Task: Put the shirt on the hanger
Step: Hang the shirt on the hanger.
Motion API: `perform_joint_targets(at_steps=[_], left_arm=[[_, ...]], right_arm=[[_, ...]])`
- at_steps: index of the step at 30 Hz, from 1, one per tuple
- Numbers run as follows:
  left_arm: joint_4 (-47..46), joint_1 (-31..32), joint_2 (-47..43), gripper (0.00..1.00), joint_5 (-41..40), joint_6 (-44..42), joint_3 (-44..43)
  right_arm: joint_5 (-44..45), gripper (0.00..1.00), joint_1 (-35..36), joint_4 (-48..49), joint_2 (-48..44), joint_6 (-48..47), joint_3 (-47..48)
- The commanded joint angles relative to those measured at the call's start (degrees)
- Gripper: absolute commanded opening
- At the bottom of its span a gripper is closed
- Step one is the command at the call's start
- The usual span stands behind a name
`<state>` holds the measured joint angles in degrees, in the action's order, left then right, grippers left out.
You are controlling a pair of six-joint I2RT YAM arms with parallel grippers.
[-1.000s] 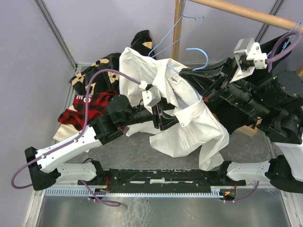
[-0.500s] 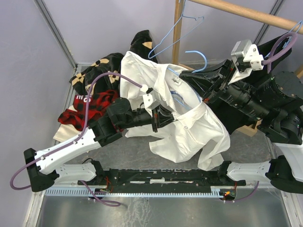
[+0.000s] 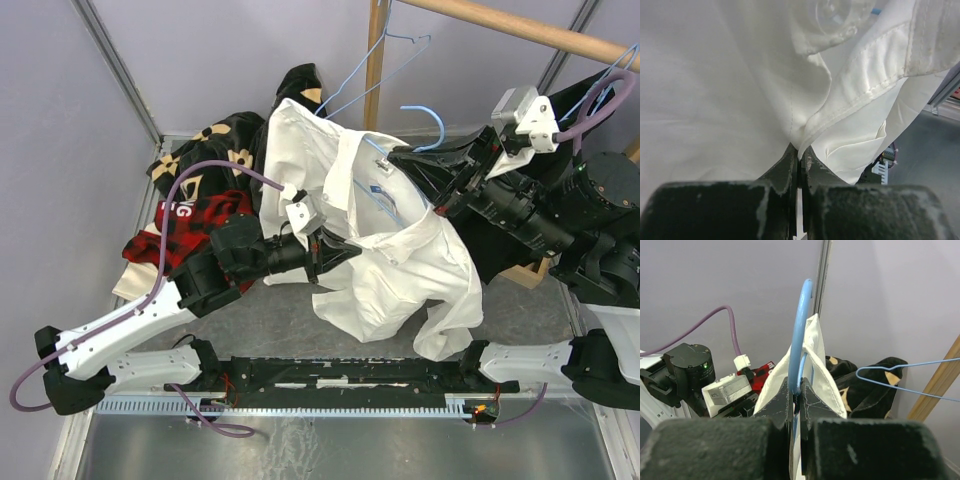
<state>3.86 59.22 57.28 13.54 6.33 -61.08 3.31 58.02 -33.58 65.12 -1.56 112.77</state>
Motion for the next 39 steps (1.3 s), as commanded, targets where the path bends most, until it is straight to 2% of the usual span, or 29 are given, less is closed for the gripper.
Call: perform_joint_targets(at_steps=[1, 8, 28, 33, 39], left_arm=[[5.8, -0.1, -0.7, 0.03, -3.1, -3.4, -0.3], [11.1, -0.1, -1.8, 0.03, -7.2, -6.8, -4.0], [23.7, -0.2, -6.2, 0.03, -19.3, -14.3, -14.9], [23.2, -0.1, -5.8, 0.03, -16.5, -12.9, -12.8], [15.9, -0.2, -5.8, 0.03, -14.6, -8.9, -3.1]], right_arm=[[2.2, 0.0, -0.1, 4.3, -2.1, -2.4, 3.7], [2.7, 0.0, 0.0, 0.8, -1.3, -5.3, 8.2], [-0.5, 0.0, -0.1, -3.3, -1.0, -6.9, 5.2], [-0.6, 0.0, -0.1, -1.0, -1.6, -6.0, 3.7], [-1.6, 0.0, 0.0, -2.2, 1.7, -5.5, 11.8]])
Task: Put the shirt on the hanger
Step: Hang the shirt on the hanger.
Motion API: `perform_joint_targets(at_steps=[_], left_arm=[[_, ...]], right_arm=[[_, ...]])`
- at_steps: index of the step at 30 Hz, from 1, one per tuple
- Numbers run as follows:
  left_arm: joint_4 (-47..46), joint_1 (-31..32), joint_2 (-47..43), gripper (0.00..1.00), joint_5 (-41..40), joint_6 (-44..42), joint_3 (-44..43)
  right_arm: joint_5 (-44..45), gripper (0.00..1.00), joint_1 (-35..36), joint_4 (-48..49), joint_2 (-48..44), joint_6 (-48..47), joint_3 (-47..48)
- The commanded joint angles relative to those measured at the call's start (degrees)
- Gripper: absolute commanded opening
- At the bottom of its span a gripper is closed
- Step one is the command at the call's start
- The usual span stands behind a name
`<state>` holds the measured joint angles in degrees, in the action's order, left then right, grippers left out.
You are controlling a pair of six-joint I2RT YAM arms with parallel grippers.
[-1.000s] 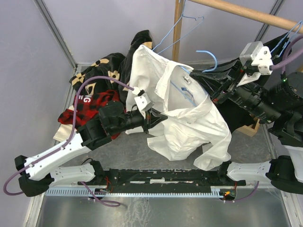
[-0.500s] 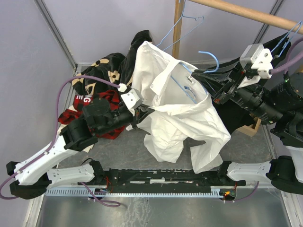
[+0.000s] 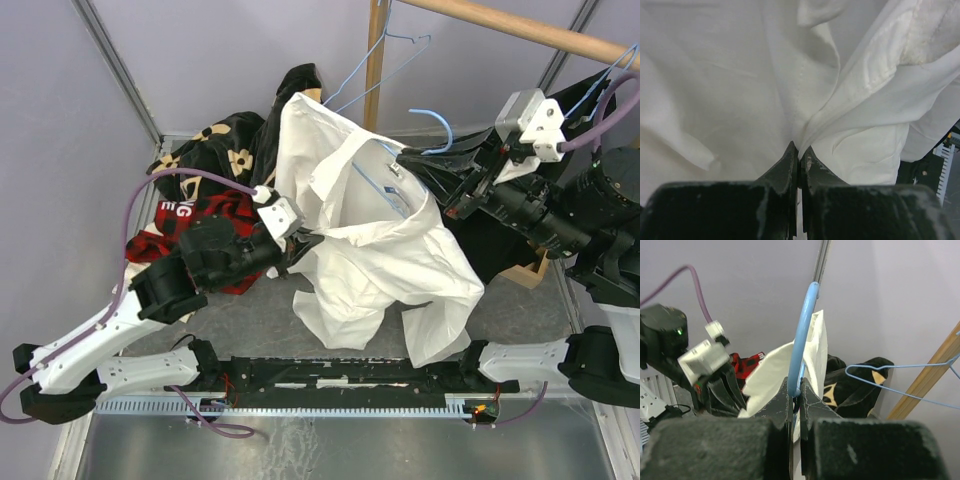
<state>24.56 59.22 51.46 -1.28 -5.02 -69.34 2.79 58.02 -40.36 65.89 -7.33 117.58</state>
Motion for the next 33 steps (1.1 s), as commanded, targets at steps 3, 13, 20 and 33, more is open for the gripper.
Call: perform_joint_targets(at_steps=[3, 13, 20, 33], left_arm=[[-8.8, -0.1, 0.9, 0.03, 0.0, 3.6, 8.0], [-12.7, -0.2, 3.9, 0.11, -4.5, 2.7, 7.0], [-8.1, -0.2, -2.1, 0.53, -5.4, 5.5, 10.2], [-2.3, -0.1, -13.2, 0.64, -10.5, 12.6, 15.1]], right_arm=[[-2.0, 0.0, 0.0, 1.7, 4.2, 0.8, 13.5], [-2.1, 0.0, 0.0, -3.0, 9.0, 0.5, 22.3], [4.3, 0.0, -0.1, -4.9, 3.4, -0.5, 8.0], [3.9, 0.0, -2.4, -11.3, 5.6, 3.7, -7.6]])
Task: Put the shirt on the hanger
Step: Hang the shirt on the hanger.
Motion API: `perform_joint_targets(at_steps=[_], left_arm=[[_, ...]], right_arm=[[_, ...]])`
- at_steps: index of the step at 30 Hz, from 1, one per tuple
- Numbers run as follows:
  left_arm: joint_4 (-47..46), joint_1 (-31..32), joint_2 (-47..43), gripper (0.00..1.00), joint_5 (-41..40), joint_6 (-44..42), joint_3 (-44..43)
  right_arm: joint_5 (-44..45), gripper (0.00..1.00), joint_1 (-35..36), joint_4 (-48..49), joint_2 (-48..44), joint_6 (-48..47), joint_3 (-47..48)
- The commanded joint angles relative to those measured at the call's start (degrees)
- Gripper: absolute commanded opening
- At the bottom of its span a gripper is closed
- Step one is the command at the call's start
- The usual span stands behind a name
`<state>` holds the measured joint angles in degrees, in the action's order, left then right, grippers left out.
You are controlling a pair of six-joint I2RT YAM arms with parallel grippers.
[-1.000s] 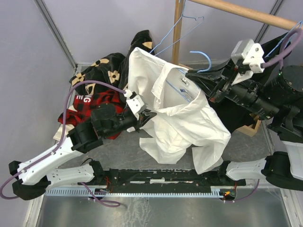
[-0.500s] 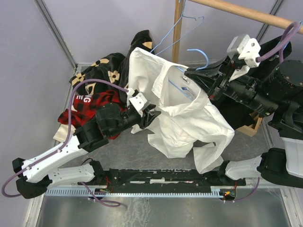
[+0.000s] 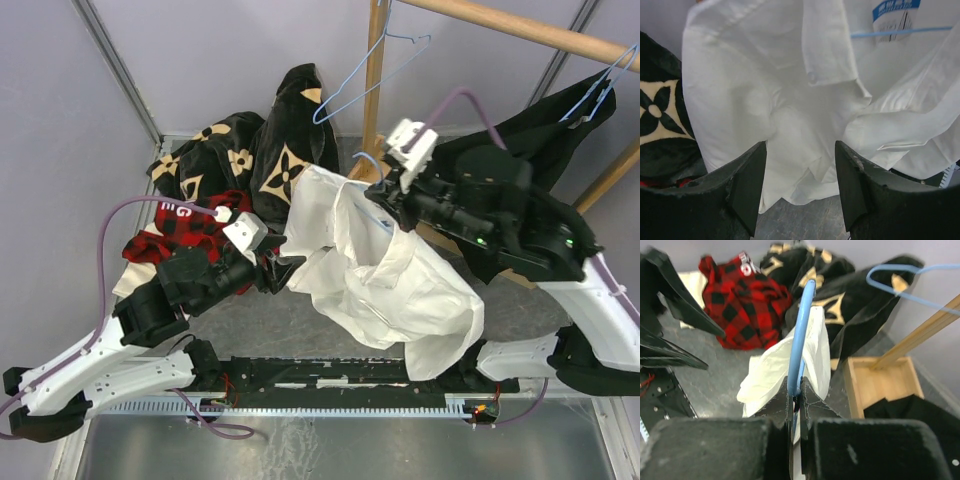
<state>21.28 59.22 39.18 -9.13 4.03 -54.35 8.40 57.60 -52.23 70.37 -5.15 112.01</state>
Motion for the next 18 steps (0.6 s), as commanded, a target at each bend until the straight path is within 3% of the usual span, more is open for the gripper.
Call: perform_joint_targets(at_steps=[1, 8, 13, 18], left_arm=[[1.3, -0.2, -1.1, 0.65, -2.8, 3.6, 0.1], [3.8, -0.1, -2.3, 0.71, -4.2, 2.9, -0.8], [4.6, -0.2, -3.6, 0.76, -6.3, 2.8, -1.5], [5.6, -0.2, -3.4, 0.76, -6.7, 2.8, -2.5]], right_arm=[[-3.6, 0.0, -3.3, 0.6, 1.2, 1.7, -2.7], [-23.0, 0.0, -13.6, 6.0, -3.6, 1.8, -9.5], [-30.7, 0.0, -15.0, 7.9, -6.9, -1.1, -10.5], [-32.9, 0.0, -15.1, 12.4, -9.2, -0.5, -13.8]])
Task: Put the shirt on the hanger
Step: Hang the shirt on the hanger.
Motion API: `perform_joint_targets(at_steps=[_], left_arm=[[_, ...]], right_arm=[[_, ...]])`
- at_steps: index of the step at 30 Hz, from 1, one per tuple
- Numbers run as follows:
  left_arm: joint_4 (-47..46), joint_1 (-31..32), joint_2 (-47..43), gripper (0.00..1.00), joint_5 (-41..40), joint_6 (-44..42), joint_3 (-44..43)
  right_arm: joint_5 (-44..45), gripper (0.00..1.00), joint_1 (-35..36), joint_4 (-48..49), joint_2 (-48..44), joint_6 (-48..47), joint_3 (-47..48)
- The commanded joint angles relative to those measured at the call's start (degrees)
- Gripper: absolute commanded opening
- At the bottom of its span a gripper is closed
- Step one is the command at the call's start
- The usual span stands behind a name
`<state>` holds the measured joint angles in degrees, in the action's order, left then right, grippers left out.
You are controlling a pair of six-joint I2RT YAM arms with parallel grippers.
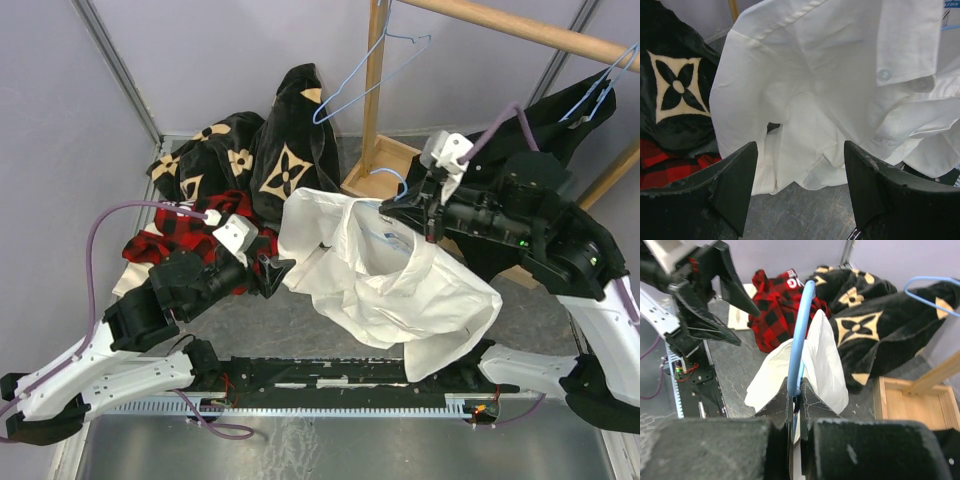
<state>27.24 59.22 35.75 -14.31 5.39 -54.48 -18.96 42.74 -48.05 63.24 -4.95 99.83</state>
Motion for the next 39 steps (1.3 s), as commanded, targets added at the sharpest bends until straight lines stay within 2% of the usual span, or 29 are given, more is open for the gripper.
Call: perform_joint_targets(at_steps=[1, 13, 22, 26, 28, 31, 34, 39], left_arm=[[-0.3, -0.1, 0.0, 0.76, -1.5, 1.4, -2.7], [2.4, -0.2, 0.6, 0.76, -1.9, 0.1, -5.8], [1.7, -0.2, 1.2, 0.76, -1.6, -0.2, -5.8], [1.7, -0.2, 0.9, 0.75, 1.1, -0.9, -6.1], [1.8, -0.2, 0.9, 0.74, 6.0, -2.3, -6.7], [1.8, -0.2, 1.0, 0.73, 10.6, -3.2, -8.0], [2.0, -0.2, 1.2, 0.73, 11.1, -3.6, -9.4], [2.2, -0.2, 1.2, 0.72, 10.5, -4.6, -11.9]], right_arm=[[-5.7, 0.0, -0.2, 8.5, -2.1, -0.6, -2.2], [-5.7, 0.0, -0.3, 5.6, -2.6, -0.2, -6.8], [-7.3, 0.0, -0.2, 0.6, -2.9, -1.1, -6.1], [-11.3, 0.0, -0.3, -2.5, -3.3, -2.8, -4.7], [-13.8, 0.0, -0.3, -4.0, -3.9, -3.9, -3.9], [-15.8, 0.0, -0.2, -5.2, -4.5, -4.9, -2.1], [-15.2, 0.0, -0.3, -5.0, -4.6, -5.2, 1.7], [-12.4, 0.0, -0.3, -3.5, -0.7, -5.0, 15.2]])
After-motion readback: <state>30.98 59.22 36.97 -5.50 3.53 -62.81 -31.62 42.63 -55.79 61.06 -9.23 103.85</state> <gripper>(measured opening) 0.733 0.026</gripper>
